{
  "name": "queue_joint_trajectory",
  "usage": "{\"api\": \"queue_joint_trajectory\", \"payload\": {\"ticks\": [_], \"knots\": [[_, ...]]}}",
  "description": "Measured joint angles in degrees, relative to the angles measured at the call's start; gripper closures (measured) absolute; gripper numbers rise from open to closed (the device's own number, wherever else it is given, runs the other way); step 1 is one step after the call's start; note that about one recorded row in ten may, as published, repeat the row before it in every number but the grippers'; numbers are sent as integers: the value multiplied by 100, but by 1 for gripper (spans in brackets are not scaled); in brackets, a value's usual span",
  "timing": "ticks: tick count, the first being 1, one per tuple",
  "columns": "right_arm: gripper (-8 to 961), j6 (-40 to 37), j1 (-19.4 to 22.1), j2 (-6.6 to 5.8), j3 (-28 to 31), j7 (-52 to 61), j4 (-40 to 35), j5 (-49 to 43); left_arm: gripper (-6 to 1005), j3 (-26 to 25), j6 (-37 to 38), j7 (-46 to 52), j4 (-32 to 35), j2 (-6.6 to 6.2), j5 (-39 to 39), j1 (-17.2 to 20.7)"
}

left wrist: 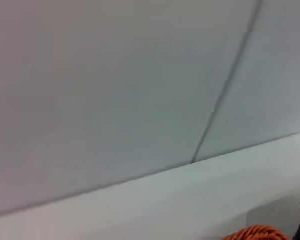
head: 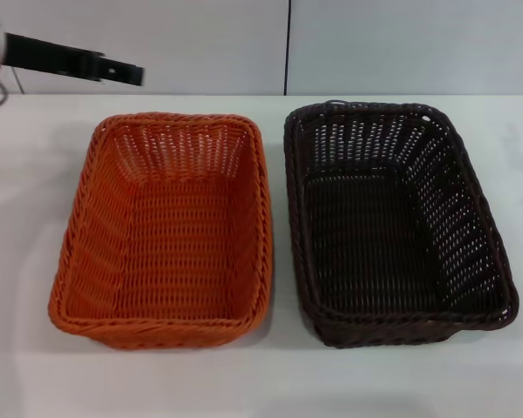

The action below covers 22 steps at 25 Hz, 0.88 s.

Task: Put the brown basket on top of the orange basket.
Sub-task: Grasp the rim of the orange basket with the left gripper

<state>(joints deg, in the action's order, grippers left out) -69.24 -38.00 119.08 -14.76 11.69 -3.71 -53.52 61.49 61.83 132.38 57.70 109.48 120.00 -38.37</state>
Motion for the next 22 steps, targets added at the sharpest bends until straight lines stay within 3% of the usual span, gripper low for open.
{"api": "queue_joint_trajectory", "payload": {"ticks": [1, 2, 3, 4, 7, 8, 13, 16, 19, 22], "knots": [[400, 0, 17, -2, 0, 0, -51, 0, 156, -342, 835, 1049, 651, 36, 1227, -147], [400, 0, 17, -2, 0, 0, -51, 0, 156, -342, 835, 1049, 651, 36, 1227, -147], [400, -1, 48, -3, 16, 3, -111, 0, 156, -872, 1488, 1725, 1021, 117, 1592, -155], [400, -1, 48, -3, 16, 3, -111, 0, 156, -1063, 1869, 1997, 1241, 126, 1646, -110], [400, 0, 74, -8, 109, 20, -168, 1, 156, -1178, 2141, 2206, 1419, 131, 1697, -50], [400, 3, 77, -12, 148, 19, -170, 3, 156, -1216, 2396, 2556, 1671, 180, 1819, 137], [400, 8, 78, -35, 251, 10, -241, 32, 157, -1177, 2528, 2620, 1626, 287, 1958, 228], [400, 8, 41, -42, 288, 8, -315, 60, 156, -1135, 2585, 2599, 1620, 502, 2477, 233], [400, 8, 5, -43, 289, 7, -323, 62, 156, -1126, 2583, 2585, 1620, 567, 2645, 220], [400, 8, -21, -43, 290, 6, -322, 62, 157, -1080, 2480, 2553, 1614, 729, 3269, 165]]}}
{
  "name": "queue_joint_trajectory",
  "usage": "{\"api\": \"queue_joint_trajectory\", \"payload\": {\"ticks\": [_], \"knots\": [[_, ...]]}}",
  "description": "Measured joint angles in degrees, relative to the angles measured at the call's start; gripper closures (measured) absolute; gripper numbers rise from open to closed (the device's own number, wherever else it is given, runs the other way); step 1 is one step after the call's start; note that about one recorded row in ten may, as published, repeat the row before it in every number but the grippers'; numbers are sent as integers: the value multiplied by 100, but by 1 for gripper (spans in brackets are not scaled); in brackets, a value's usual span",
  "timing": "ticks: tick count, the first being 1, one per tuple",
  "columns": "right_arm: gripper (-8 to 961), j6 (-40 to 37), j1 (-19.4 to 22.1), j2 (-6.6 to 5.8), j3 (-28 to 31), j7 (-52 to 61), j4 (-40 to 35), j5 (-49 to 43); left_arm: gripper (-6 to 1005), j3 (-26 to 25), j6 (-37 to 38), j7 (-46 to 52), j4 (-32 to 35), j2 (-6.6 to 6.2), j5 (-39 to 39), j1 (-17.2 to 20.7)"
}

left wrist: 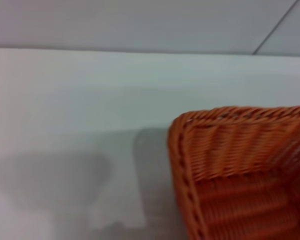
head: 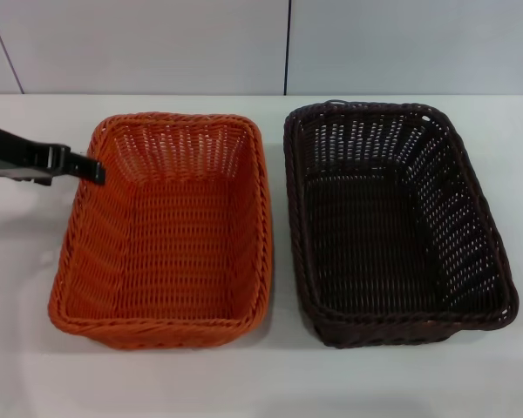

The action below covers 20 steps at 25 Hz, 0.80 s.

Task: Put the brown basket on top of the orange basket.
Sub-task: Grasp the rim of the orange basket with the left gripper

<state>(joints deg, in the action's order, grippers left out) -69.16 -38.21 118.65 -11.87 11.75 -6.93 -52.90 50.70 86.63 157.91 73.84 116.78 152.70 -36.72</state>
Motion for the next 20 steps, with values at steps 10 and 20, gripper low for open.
{"api": "queue_joint_trajectory", "payload": {"ticks": [10, 20], "knots": [[400, 0, -11, 0, 0, -5, 16, 0, 168, 11, -163, -86, -195, 55, 343, -8], [399, -1, -45, 0, 1, -7, 18, 0, 183, 372, -282, -156, -606, 77, 350, 10]]}}
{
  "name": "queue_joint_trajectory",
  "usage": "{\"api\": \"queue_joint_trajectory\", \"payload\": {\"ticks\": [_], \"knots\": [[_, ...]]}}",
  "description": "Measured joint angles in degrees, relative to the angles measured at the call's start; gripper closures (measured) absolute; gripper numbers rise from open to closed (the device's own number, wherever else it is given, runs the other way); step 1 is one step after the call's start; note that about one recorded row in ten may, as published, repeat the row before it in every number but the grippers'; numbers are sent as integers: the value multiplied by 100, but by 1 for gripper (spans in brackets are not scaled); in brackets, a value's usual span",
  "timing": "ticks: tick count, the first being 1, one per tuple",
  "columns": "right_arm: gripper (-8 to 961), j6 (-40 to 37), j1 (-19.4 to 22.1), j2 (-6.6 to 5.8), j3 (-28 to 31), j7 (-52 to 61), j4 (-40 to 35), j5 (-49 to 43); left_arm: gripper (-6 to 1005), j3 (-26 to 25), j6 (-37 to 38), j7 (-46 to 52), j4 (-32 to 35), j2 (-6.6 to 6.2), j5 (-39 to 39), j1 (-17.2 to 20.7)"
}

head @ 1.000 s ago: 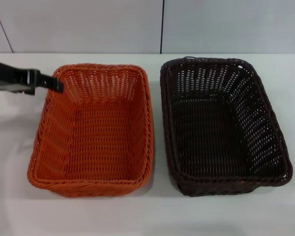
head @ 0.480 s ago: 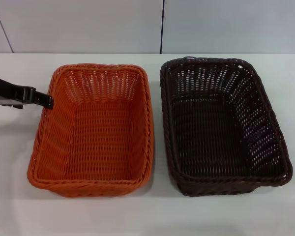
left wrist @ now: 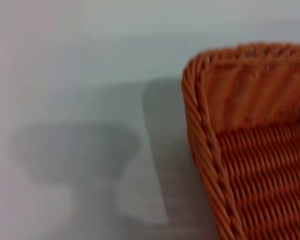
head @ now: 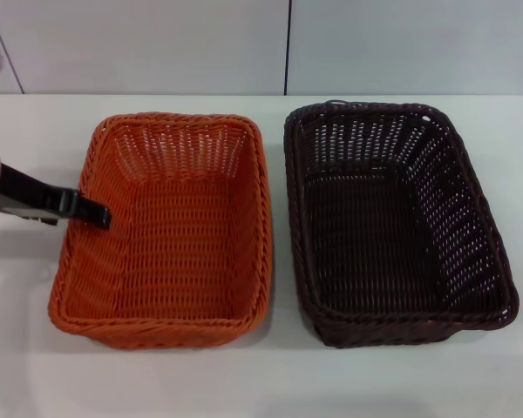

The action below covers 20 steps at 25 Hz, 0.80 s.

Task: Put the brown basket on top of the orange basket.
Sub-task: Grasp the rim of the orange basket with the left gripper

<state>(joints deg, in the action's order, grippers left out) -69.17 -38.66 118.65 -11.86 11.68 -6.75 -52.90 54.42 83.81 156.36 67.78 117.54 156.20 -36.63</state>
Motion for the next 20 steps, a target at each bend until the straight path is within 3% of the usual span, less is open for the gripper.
{"api": "queue_joint_trajectory", "payload": {"ticks": [6, 16, 18, 20], "knots": [[399, 99, -34, 0, -4, 0, 9, 0, 192, 329, -91, 0, -185, 15, 2, 18], [399, 230, -38, 0, -28, 1, 12, -1, 207, 409, -105, -18, 58, 23, -3, 152], [399, 247, -37, 0, -25, 1, 14, 0, 367, 478, -108, -18, 92, 23, -5, 172], [399, 259, -36, 0, -12, 1, 15, -1, 435, 531, -112, -18, 93, 23, -2, 170]]}}
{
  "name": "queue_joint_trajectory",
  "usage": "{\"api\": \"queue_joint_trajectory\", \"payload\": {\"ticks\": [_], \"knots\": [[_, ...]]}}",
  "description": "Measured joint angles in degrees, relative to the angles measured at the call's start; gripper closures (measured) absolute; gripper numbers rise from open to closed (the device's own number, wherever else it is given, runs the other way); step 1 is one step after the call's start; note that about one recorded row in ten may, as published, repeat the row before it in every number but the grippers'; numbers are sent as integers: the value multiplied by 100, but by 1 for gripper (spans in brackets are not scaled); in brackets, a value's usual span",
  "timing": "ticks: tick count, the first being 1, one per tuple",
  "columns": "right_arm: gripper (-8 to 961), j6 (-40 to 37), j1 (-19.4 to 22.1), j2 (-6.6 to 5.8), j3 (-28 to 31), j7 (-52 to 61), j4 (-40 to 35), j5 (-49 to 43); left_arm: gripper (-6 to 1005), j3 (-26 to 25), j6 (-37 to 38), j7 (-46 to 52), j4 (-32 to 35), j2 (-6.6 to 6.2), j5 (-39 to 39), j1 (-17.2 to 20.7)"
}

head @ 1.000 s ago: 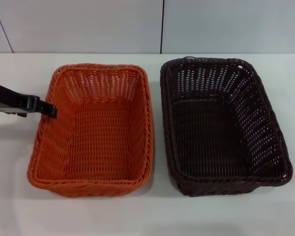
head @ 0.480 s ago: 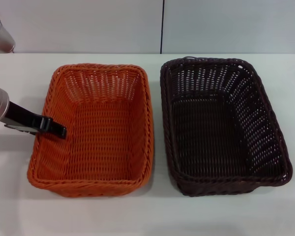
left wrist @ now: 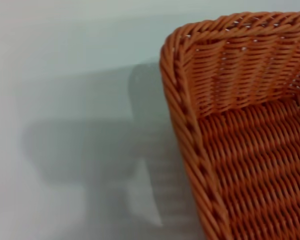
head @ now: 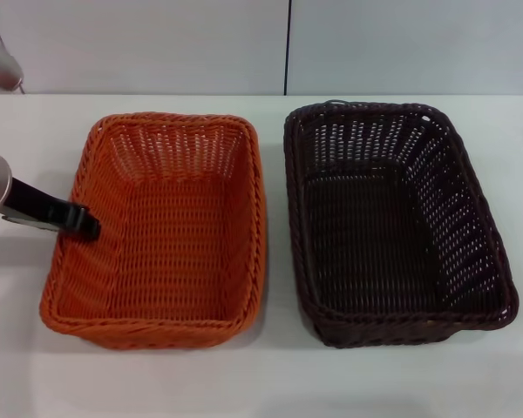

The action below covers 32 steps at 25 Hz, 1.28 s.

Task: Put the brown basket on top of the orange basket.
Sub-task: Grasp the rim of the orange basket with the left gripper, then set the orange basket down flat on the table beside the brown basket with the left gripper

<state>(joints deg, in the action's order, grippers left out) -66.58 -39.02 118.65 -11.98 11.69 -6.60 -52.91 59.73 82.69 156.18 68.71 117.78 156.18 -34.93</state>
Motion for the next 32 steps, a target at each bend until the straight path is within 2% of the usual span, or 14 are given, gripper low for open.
{"api": "queue_joint_trajectory", "payload": {"ticks": [9, 15, 16, 17, 20, 24, 26, 27, 29, 30, 31, 32], "knots": [[399, 22, -13, 0, -22, 0, 2, 0, 776, 124, -43, -94, 3, -13, 12, -62], [399, 23, -20, 7, -34, 0, 2, 0, 777, 124, -43, -121, 4, -17, 12, -69], [399, 23, -22, 8, -37, 0, 2, 0, 777, 102, -2, -382, 68, -102, 9, -114], [399, 23, -27, 9, -40, 0, 4, 0, 777, 102, -2, -382, 68, -102, 9, -114], [399, 23, -46, 9, -45, 0, 9, 0, 780, 75, 330, -782, 391, -268, 9, -160], [399, 23, -65, 9, -50, 0, 19, -3, 791, 71, 521, -1074, 476, -323, 7, -234], [399, 23, -65, 10, -50, 0, 23, -3, 797, 85, 567, -1185, 480, -318, 11, -272], [399, 23, -65, 9, -50, 0, 28, -3, 800, 113, 600, -1351, 456, -244, 33, -348], [399, 22, -65, 9, -50, 0, 44, -3, 802, 115, 607, -1397, 449, -215, 33, -364], [399, 23, -66, 9, -50, 0, 50, -6, 803, 116, 633, -1555, 426, -134, 38, -413], [399, 22, -70, 9, -50, 0, 56, -11, 805, 116, 633, -1555, 426, -134, 38, -413], [399, 23, -76, 10, -50, 0, 62, -15, 806, 138, 676, -1778, 261, -22, 21, -540]]}}
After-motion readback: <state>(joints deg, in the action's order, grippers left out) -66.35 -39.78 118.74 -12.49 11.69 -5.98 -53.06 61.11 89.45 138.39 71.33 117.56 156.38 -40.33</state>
